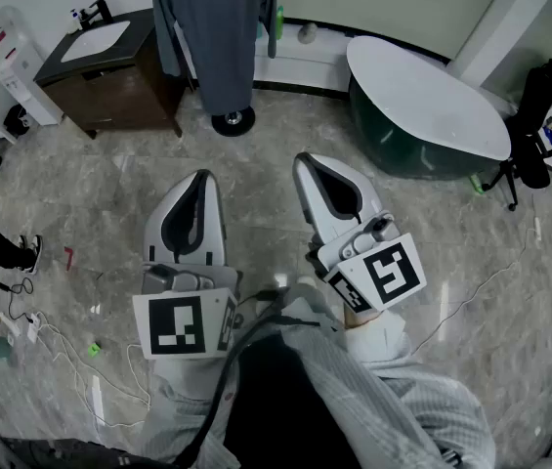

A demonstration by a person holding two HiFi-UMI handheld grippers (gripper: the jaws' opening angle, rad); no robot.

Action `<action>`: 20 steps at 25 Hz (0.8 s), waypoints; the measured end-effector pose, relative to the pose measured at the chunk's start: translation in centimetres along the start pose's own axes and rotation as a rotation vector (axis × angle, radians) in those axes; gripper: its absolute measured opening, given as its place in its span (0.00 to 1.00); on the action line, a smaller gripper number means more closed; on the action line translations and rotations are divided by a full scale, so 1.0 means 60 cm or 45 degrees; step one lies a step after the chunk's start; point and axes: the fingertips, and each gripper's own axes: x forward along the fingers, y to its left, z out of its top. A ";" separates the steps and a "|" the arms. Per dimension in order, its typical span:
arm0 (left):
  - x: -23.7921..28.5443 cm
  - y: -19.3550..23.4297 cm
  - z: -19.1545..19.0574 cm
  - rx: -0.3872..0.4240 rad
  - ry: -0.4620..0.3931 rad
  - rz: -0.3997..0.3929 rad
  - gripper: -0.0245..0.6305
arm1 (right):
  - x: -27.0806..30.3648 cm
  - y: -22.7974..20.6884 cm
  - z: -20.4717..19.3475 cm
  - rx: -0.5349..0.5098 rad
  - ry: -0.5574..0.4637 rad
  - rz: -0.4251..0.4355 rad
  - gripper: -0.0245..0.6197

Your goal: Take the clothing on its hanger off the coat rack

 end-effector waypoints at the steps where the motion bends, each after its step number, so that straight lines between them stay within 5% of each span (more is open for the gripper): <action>1: 0.002 0.001 0.000 -0.001 0.000 0.001 0.04 | 0.002 0.000 0.000 0.004 0.000 0.002 0.04; 12: 0.032 0.018 -0.014 -0.010 0.013 -0.005 0.04 | 0.027 -0.019 -0.013 0.026 -0.011 -0.017 0.04; 20: 0.145 0.035 -0.052 -0.039 0.052 -0.012 0.04 | 0.086 -0.099 -0.052 0.036 0.034 -0.036 0.04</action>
